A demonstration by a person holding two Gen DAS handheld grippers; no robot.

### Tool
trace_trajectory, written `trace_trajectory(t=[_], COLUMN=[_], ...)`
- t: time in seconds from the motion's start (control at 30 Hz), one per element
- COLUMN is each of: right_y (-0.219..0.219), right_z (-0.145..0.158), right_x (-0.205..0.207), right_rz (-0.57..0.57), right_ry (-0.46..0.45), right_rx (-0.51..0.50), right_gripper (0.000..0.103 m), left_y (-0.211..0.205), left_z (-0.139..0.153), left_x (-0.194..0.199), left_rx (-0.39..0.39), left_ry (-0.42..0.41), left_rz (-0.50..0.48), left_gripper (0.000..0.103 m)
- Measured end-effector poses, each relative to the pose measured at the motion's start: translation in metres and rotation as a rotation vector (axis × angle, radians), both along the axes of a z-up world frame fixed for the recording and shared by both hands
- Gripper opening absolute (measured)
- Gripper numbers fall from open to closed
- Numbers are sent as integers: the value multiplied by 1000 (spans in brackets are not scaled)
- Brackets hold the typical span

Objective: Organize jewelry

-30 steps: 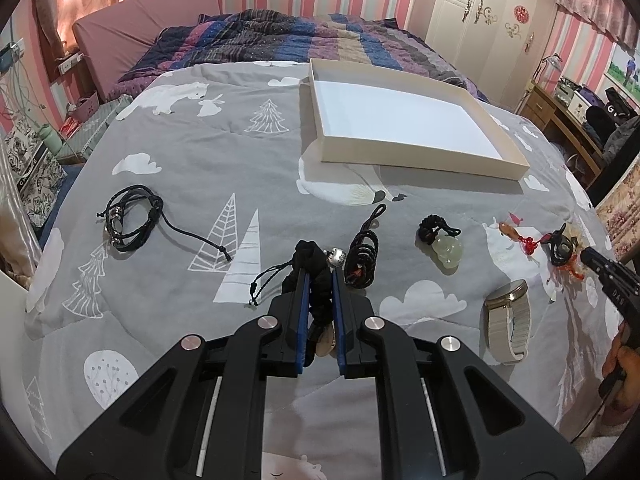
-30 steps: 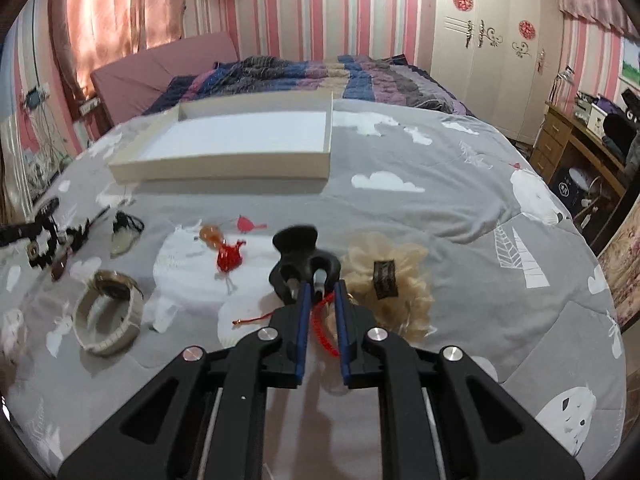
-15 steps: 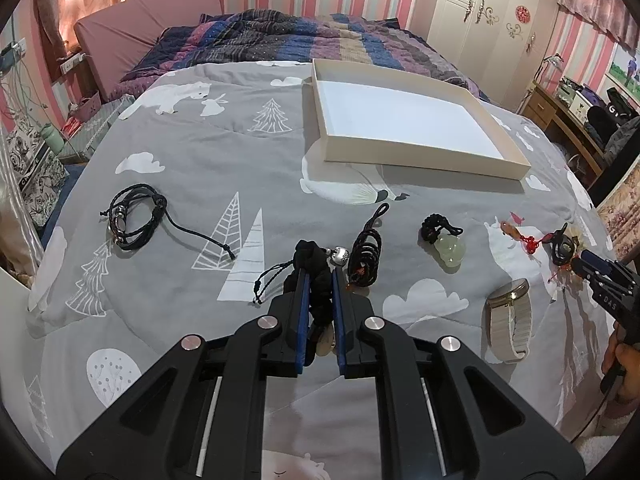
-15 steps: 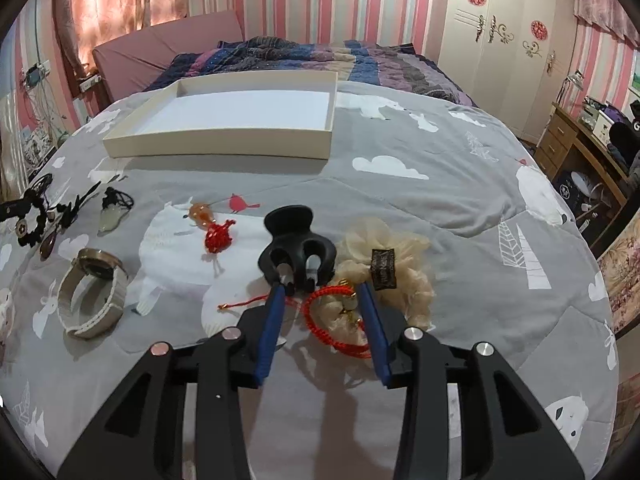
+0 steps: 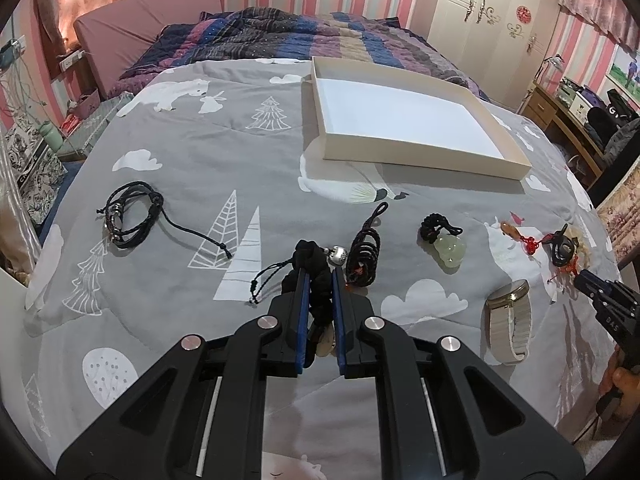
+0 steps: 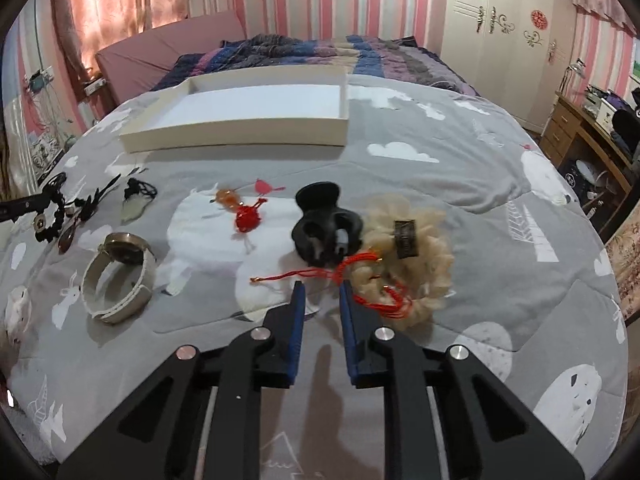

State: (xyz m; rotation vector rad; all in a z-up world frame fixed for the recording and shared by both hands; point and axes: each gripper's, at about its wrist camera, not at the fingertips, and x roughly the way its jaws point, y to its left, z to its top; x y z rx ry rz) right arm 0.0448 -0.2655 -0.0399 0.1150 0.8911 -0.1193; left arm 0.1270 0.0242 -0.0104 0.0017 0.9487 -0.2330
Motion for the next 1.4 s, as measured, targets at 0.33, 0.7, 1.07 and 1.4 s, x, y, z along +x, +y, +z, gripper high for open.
trace_trajectory(t=[0.33, 0.7, 1.07, 1.4], right_y=[-6, -18, -32, -54], right_z=[-15, -25, -22, 22], right_x=[21, 29, 19, -2], right_rz=[7, 14, -13, -50], right_ry=[51, 55, -18, -155], right_rx=[-7, 55, 109, 251], right_gripper=[18, 19, 3, 3], left_y=[4, 0, -1, -2], left_z=[-3, -3, 3, 20], left_x=[1, 4, 0, -5], left_rx=[-1, 4, 10, 4], left_ry=[12, 13, 3, -27], left_rz=[10, 5, 2, -7], left_gripper=[10, 10, 10, 10])
